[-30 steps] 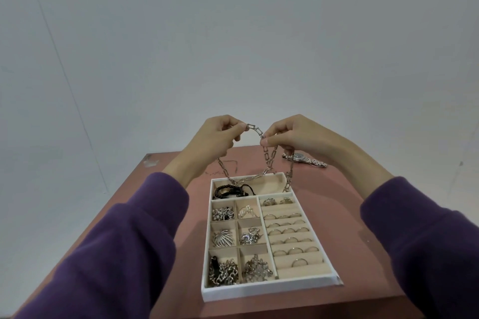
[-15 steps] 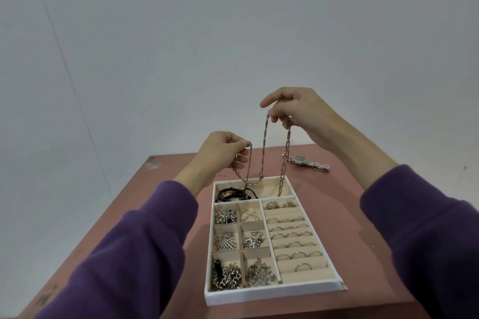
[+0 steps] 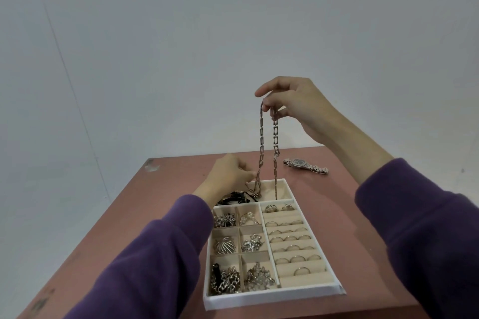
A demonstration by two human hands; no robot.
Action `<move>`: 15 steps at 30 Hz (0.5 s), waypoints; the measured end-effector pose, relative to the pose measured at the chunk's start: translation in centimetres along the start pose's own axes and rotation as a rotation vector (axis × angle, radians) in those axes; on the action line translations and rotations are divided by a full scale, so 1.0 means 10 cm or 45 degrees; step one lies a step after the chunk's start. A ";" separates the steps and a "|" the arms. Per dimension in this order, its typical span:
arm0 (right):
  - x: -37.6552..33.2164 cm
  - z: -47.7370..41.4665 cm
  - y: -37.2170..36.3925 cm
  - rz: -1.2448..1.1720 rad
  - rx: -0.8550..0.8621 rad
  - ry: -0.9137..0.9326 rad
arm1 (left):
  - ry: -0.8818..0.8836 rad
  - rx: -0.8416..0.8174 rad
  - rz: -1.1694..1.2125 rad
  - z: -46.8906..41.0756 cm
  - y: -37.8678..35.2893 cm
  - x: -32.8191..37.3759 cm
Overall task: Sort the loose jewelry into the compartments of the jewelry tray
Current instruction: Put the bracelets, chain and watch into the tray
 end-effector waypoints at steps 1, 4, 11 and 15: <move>-0.01 0.00 0.00 0.002 -0.003 0.005 | -0.017 0.008 -0.052 0.00 -0.02 0.00; -0.02 -0.01 -0.02 0.012 -0.010 0.015 | -0.060 -0.008 -0.103 -0.02 -0.06 0.01; -0.01 -0.02 -0.09 0.074 -0.044 0.026 | -0.100 0.115 -0.088 0.02 0.05 -0.11; 0.06 0.01 -0.14 0.114 -0.068 0.027 | -0.059 0.353 0.027 0.14 0.21 -0.28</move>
Point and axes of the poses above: each hand's wrist, its own z-axis away from the middle knuckle, its own y-axis out of the back of the hand, x = y × z, the point moved 7 cm from there along -z, towards the middle knuckle, and after that the axes turned 8 degrees about -z, right-handed, at the moved point
